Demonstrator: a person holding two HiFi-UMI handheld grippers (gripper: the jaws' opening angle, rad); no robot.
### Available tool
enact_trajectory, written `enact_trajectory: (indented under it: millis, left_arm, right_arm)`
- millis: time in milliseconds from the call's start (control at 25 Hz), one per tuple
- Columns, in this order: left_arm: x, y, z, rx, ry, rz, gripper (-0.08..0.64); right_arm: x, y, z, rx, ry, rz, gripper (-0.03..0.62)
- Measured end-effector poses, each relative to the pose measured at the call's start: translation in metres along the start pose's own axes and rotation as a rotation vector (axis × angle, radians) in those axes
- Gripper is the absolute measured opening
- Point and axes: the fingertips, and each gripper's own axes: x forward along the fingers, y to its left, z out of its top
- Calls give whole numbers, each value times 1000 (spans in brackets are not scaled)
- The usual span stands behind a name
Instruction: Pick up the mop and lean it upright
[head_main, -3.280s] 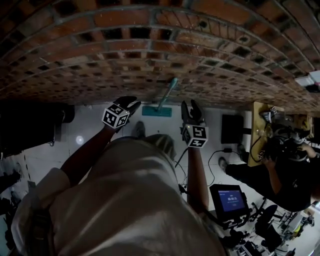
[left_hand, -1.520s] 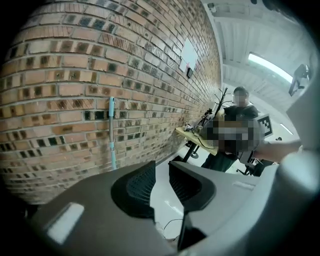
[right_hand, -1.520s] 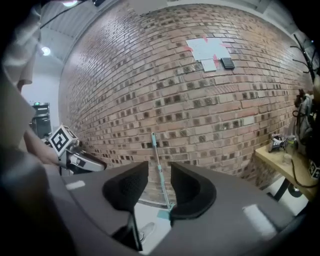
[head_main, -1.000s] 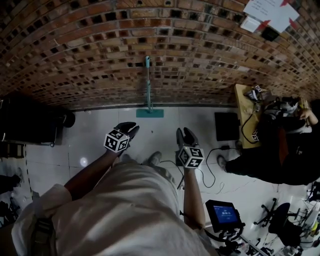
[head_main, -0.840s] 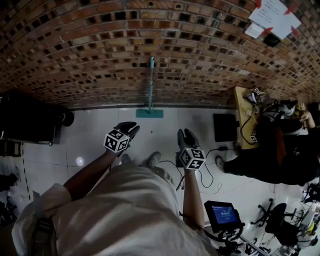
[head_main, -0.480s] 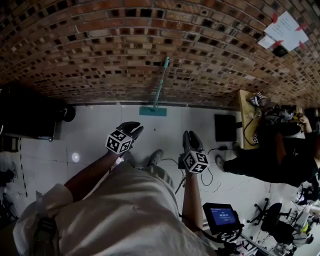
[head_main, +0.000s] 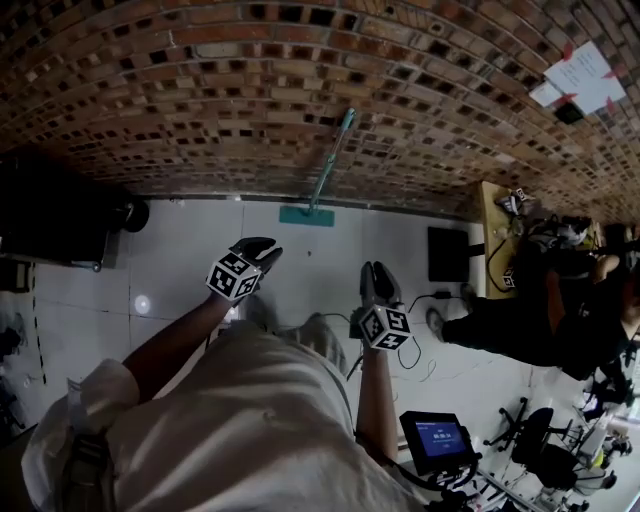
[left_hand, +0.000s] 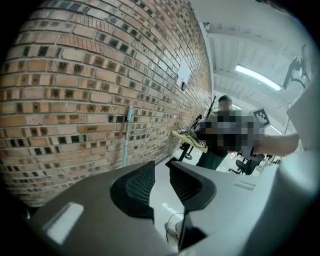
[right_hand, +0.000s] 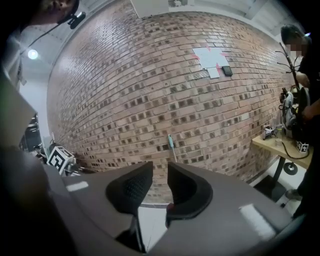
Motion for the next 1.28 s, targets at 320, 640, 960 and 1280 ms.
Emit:
enact_trajectory:
  millis: [320, 640, 960, 1280]
  left_arm:
    - [-2, 7, 21, -42, -40, 105, 112]
    - [21, -22, 25, -33, -20, 126, 110]
    - [35, -37, 22, -27, 0, 136, 110]
    - [43, -42, 16, -40, 6, 139, 109]
  right_arm:
    - [24, -8, 33, -71, -26, 102, 89]
    - [12, -48, 35, -62, -32, 120, 79]
    - [7, -71, 25, -42, -13, 112, 60]
    - [5, -78, 31, -119, -4, 61, 0]
